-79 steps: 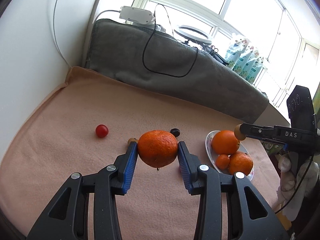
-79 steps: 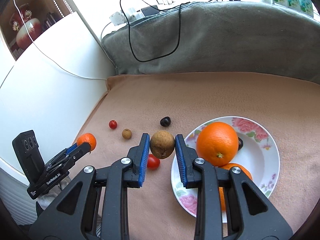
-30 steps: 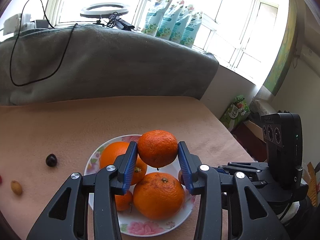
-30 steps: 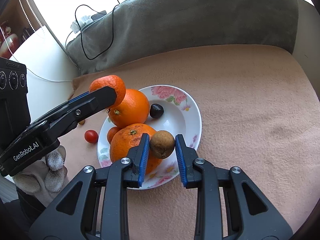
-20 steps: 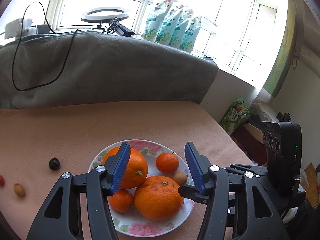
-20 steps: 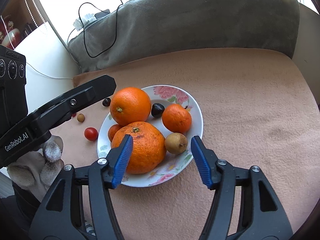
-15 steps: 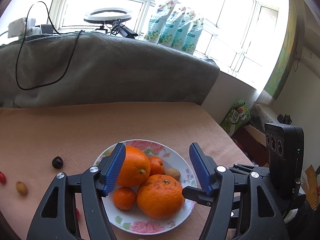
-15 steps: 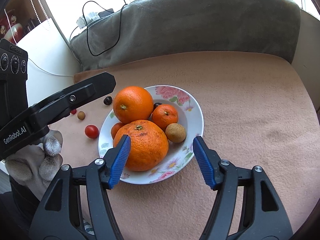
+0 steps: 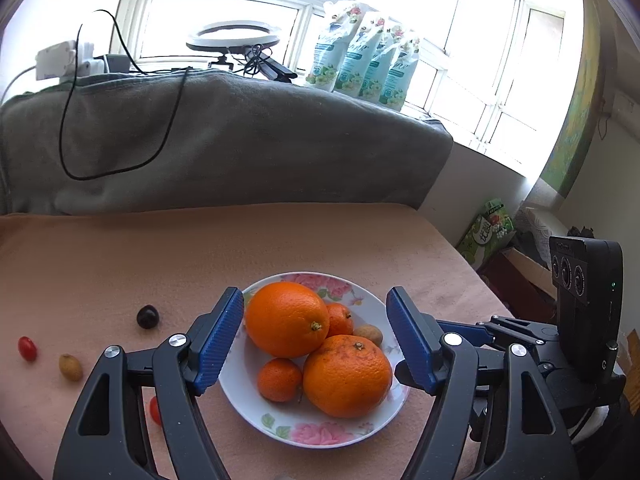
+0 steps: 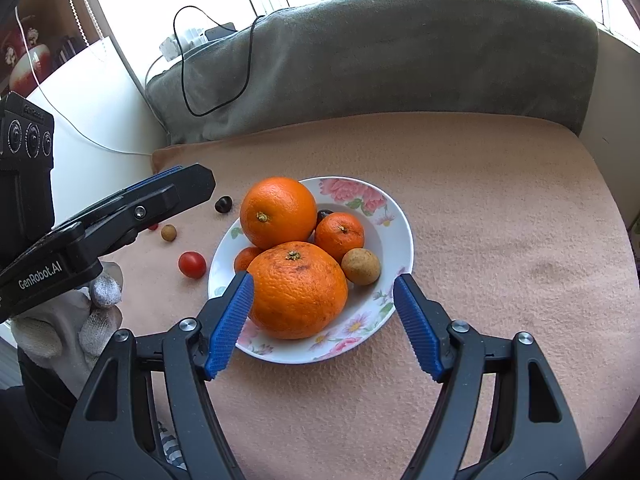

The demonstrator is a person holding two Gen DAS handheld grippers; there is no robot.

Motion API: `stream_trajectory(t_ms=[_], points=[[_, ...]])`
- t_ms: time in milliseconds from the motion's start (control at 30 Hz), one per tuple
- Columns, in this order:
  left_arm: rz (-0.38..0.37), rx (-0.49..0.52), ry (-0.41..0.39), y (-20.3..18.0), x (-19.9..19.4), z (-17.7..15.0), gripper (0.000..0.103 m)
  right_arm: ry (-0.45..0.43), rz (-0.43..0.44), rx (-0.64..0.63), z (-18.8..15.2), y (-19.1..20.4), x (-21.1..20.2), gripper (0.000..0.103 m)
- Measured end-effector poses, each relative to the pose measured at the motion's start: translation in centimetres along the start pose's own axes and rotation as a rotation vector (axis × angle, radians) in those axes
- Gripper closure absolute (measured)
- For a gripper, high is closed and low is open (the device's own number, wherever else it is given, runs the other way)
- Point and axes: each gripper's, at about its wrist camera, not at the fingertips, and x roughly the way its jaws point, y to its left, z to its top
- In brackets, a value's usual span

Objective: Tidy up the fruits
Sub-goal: 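Move the right gripper to the small brown fruit while the left approaches the red tomato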

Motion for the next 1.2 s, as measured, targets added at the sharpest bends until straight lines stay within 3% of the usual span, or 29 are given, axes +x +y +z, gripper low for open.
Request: stream_trajectory(t_ms=[167,233,733,1200], points=[[0.027,-0.005,-0.031,1.4,-1.3,-0.2,0.029,-0.008,-0.018,-0.015,0.2,0.6,-0.2,0.025],[0.047,-0.011,-0.043,2.2,-1.8,-0.2,0.029,-0.016,-0.028,-0.025,0.3,0.9,-0.3,0.016],[0.217,-0.093,-0.108,9.7,-6.1,-0.1,0.029,-0.049,0.022,-0.060,2.0,3.7,-0.5,0.016],[0.360,-0.207,-0.162,16.9,-10.9,-1.7,0.029,-0.040,0.101,-0.144,3.4,8.6,1.3,0.016]])
